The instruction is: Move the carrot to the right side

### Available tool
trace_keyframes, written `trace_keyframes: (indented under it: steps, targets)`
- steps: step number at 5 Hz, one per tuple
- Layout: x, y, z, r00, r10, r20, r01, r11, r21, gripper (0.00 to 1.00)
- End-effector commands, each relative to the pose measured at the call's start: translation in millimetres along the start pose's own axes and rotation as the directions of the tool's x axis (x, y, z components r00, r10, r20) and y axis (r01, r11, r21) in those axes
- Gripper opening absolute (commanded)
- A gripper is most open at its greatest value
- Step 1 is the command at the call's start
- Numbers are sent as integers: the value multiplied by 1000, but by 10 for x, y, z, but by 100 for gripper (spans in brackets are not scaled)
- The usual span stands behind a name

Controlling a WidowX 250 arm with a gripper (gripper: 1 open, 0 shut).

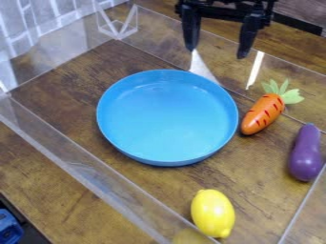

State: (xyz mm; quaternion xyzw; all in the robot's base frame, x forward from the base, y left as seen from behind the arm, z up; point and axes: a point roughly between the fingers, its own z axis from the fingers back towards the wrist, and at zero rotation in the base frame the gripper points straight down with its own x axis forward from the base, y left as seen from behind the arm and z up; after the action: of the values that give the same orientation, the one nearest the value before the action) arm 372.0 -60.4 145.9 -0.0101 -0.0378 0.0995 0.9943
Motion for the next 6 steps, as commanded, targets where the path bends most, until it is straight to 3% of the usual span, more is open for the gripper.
trace_keyframes:
  steps: [1, 2, 3, 4, 6]
  targets:
    - [-120, 161, 215, 997, -14, 79, 12, 1000, 23, 100]
    - [-156, 217, 233, 996, -51, 71, 47, 997, 62, 100]
    - [-108, 235, 159, 995, -78, 67, 73, 994, 82, 100]
    - [-58, 233, 66, 993, -99, 67, 93, 992, 89, 100]
    - [138, 246, 119, 972, -229, 59, 222, 970, 103, 100]
